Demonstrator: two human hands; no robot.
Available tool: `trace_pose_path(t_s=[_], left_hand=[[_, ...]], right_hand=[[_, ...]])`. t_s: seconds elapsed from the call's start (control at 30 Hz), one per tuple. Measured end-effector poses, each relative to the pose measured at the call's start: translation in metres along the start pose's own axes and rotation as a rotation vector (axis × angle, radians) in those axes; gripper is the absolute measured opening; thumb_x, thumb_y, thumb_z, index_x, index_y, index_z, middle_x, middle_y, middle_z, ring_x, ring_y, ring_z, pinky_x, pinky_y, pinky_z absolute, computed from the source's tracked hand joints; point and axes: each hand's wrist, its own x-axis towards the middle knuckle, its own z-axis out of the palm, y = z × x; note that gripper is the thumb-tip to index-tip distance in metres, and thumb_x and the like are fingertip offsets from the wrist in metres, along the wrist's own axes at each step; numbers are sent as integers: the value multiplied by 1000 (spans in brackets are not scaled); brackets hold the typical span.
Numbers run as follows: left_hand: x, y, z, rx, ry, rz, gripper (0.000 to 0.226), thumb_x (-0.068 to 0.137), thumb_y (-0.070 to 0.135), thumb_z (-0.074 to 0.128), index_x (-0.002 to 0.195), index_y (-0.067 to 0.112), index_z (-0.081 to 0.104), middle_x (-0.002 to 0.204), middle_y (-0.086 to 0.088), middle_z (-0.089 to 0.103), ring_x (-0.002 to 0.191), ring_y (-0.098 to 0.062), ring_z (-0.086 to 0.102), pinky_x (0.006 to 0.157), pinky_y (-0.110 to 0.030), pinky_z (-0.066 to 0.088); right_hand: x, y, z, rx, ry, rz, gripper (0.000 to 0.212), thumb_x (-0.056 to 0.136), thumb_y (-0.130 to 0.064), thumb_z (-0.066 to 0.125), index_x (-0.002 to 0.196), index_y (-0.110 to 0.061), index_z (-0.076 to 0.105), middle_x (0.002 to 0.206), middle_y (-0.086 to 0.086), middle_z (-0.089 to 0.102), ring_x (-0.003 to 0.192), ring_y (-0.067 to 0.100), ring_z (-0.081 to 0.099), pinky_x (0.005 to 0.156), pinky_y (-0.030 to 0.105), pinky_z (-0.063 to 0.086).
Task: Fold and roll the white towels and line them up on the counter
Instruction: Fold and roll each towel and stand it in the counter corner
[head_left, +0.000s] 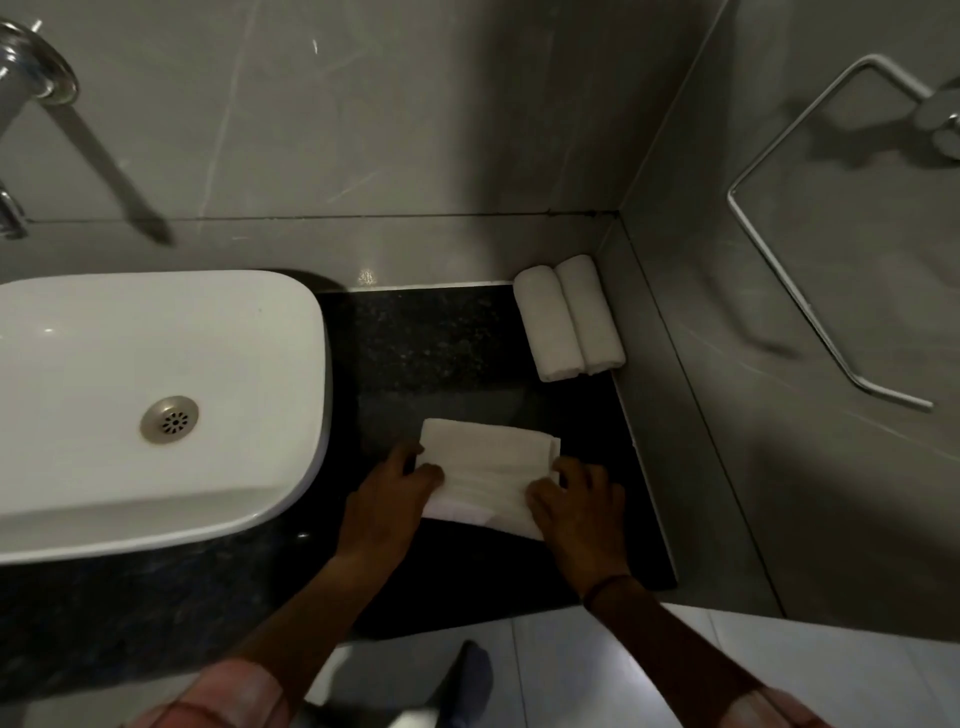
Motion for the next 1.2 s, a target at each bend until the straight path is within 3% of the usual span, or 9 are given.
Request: trace_pose_path(t_s=[0.17,0.3,0.43,0.6,0.67,0.83,1.0,1.1,1.2], left_hand=[[-4,-10,-18,522,-46,450,62,74,70,66,123,32,68,148,-2,55,120,-32,59,85,-50,56],[33,3,-34,560,-155,548,58,78,60,62,124,26,68,156,-3,47,138,-35,48,105,-56,42],[90,41,-42,525,-90,316,68,71,73,52,121,30,69,150,1,44,134,-28,40,103,-53,37],[114,90,-10,364,178,177,44,82,50,67,120,31,55,122,-5,49,98,-27,58,67,-39,53],[114,96,0,346,165,199,38,94,40,62,129,28,52,119,-6,51,87,-26,64,62,-35,52],[109,102,1,352,136,225,20,97,31,57,113,20,58,111,-8,56,72,-31,65,54,-38,42],[113,124,6,243,-10,143,47,97,51,57,130,18,54,142,-8,42,103,-27,63,78,-34,54],[107,118,18,256,-194,89,109,79,74,64,158,16,19,167,-8,9,136,-36,45,99,-45,53],[128,99,18,278,-229,127,124,80,79,60,162,17,-8,170,-9,-16,152,-38,24,114,-52,41]], right_hand=[[-6,20,8,-131,-15,-306,71,71,-80,58,117,-27,70,124,3,62,103,33,54,84,42,36],[21,29,0,-85,-111,-377,51,71,-60,62,111,-29,70,106,-1,66,95,30,61,78,41,39],[64,28,-10,385,-430,137,43,85,-53,67,120,-28,66,108,-1,66,96,22,64,77,33,51],[78,23,-8,789,-713,847,48,94,-53,65,96,-4,67,68,6,73,53,18,64,57,25,45],[75,18,-12,781,-837,976,65,91,-66,60,92,-2,70,55,6,70,42,20,61,54,23,44],[74,8,-21,988,-1054,1182,77,91,-79,44,106,-6,63,77,15,69,59,26,61,59,28,45],[71,-3,-26,1051,-960,1274,77,88,-79,49,98,-4,63,84,14,68,67,24,63,64,28,48],[72,-13,-25,1167,-895,1303,74,89,-76,53,101,-4,67,75,10,67,59,19,61,53,23,46],[95,-32,-28,1368,-831,1371,63,95,-65,56,101,-3,65,74,12,62,58,21,58,50,29,46]])
